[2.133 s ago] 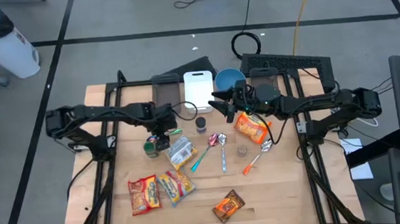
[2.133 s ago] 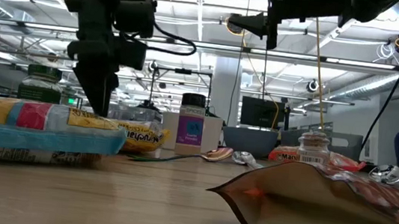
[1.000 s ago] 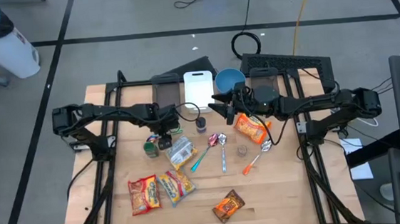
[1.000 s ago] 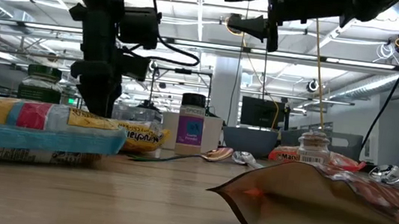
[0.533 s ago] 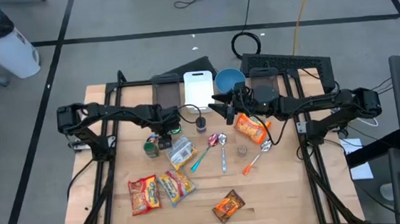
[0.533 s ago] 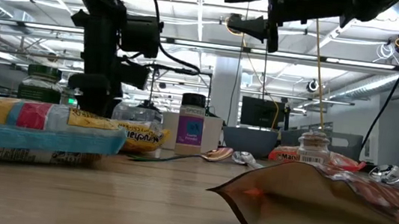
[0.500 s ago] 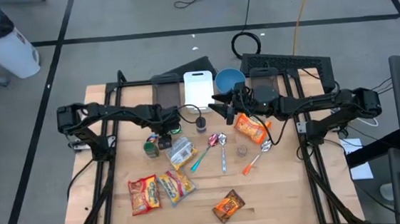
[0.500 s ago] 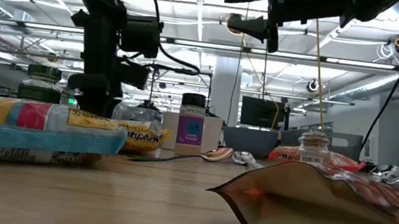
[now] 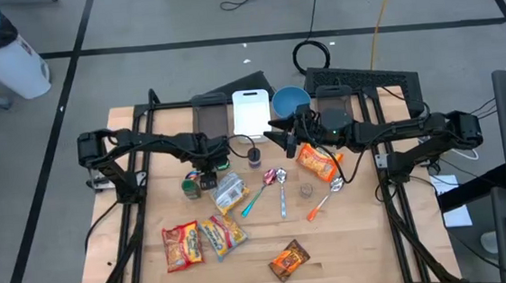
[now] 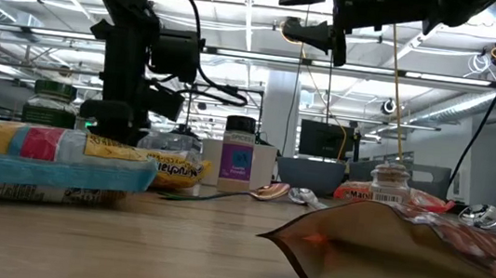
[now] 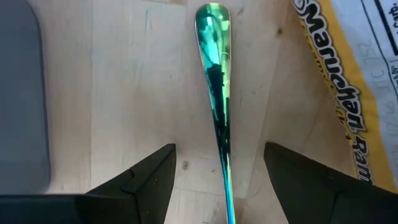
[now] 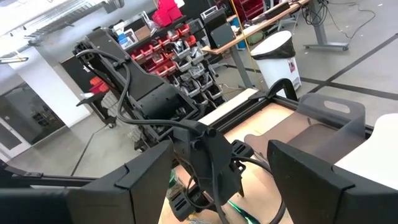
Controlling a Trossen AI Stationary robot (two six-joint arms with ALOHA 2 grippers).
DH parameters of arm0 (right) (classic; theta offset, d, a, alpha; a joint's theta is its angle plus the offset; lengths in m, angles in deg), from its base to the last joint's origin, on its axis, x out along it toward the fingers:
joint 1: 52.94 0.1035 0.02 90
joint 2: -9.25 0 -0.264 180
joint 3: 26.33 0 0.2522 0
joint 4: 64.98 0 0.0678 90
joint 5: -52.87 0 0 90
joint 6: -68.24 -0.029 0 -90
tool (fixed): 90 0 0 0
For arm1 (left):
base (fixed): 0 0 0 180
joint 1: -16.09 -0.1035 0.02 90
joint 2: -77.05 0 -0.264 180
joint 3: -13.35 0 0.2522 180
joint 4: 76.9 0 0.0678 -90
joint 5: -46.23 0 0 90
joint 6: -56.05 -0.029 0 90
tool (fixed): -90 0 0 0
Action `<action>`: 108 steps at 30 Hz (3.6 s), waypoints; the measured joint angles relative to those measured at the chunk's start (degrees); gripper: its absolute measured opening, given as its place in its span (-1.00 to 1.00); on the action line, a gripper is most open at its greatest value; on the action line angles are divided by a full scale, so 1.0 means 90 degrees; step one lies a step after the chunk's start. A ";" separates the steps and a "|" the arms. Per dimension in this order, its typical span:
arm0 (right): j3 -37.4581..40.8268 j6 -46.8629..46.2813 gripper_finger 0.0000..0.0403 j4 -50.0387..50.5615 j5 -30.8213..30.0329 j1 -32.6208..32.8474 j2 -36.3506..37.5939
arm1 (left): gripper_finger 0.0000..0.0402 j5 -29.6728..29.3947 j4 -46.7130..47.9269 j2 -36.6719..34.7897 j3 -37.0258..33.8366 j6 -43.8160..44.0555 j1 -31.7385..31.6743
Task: Pick & Place Food Item
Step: Put the left blue spoon into the left black bin
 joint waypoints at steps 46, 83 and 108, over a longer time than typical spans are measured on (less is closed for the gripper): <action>0.0000 -0.0022 0.27 0.0041 0.0000 0.0000 0.0000 | -0.94 0.0098 0.0211 -0.0227 -0.0011 0.0026 -0.0023; -0.0053 0.0552 0.27 0.0013 0.0530 -0.0002 0.0056 | -0.92 0.3757 0.1154 -0.1887 0.2350 0.0127 -0.1872; -0.2475 0.4046 0.27 0.3149 0.1527 0.0082 -0.0027 | -0.95 0.7665 -0.0548 -0.1810 0.2497 0.2361 -0.1242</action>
